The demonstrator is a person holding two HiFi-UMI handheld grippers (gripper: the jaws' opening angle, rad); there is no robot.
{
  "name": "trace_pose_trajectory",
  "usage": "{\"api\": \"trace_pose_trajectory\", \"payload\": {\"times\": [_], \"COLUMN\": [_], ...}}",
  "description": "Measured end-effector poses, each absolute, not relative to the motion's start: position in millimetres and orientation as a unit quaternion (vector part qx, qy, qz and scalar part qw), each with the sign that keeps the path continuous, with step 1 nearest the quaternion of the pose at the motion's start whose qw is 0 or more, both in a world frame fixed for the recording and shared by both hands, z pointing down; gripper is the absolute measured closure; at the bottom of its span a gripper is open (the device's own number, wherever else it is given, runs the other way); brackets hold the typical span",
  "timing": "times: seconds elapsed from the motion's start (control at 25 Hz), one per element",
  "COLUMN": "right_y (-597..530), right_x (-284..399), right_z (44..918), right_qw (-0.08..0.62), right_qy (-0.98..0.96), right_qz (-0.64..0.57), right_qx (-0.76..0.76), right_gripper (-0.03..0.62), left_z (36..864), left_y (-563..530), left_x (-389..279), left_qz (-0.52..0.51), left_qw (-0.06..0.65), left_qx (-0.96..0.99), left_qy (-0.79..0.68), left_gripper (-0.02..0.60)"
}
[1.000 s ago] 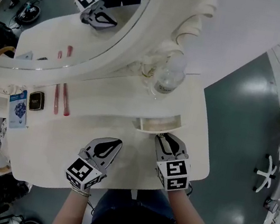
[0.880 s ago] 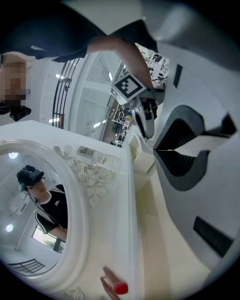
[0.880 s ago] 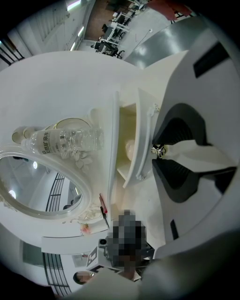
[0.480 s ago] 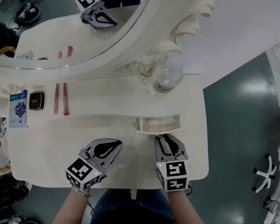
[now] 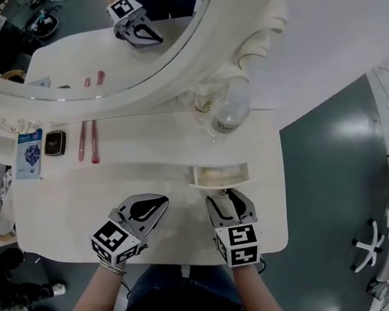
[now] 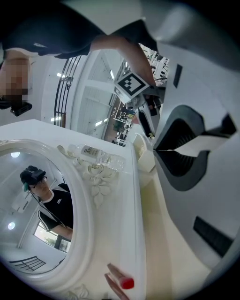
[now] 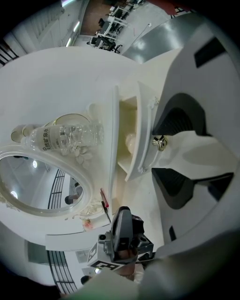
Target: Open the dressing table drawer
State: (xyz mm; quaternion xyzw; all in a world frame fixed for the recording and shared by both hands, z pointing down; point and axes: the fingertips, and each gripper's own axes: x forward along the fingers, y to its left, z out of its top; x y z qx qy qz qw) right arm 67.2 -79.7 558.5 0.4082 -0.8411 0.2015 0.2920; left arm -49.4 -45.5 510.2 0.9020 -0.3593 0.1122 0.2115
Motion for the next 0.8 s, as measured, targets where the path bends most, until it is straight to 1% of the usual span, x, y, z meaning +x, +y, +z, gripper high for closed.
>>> {"api": "trace_pose_trajectory", "payload": {"times": [0.2, 0.44, 0.56, 0.68, 0.8], "right_y": [-81, -78, -77, -78, -80], "right_x": [70, 76, 77, 77, 75], "right_z": [554, 541, 525, 506, 488], "right_qw": [0.286, 0.283, 0.268, 0.241, 0.221], "right_qy": [-0.842, -0.843, -0.851, -0.861, -0.869], "right_qz": [0.204, 0.2, 0.191, 0.186, 0.175], "right_qx": [0.41, 0.41, 0.41, 0.407, 0.406], "right_gripper": [0.349, 0.349, 0.354, 0.409, 0.443], "left_z": [505, 497, 489, 482, 473], "left_y": [-46, -48, -49, -50, -50], "left_x": [-53, -58, -61, -63, -63], "left_qz": [0.112, 0.111, 0.108, 0.106, 0.114], "left_qw": [0.207, 0.2, 0.192, 0.184, 0.168], "left_qx": [0.901, 0.9, 0.9, 0.901, 0.902], "left_qy": [-0.364, -0.371, -0.375, -0.379, -0.381], "left_gripper": [0.566, 0.566, 0.566, 0.566, 0.566]}}
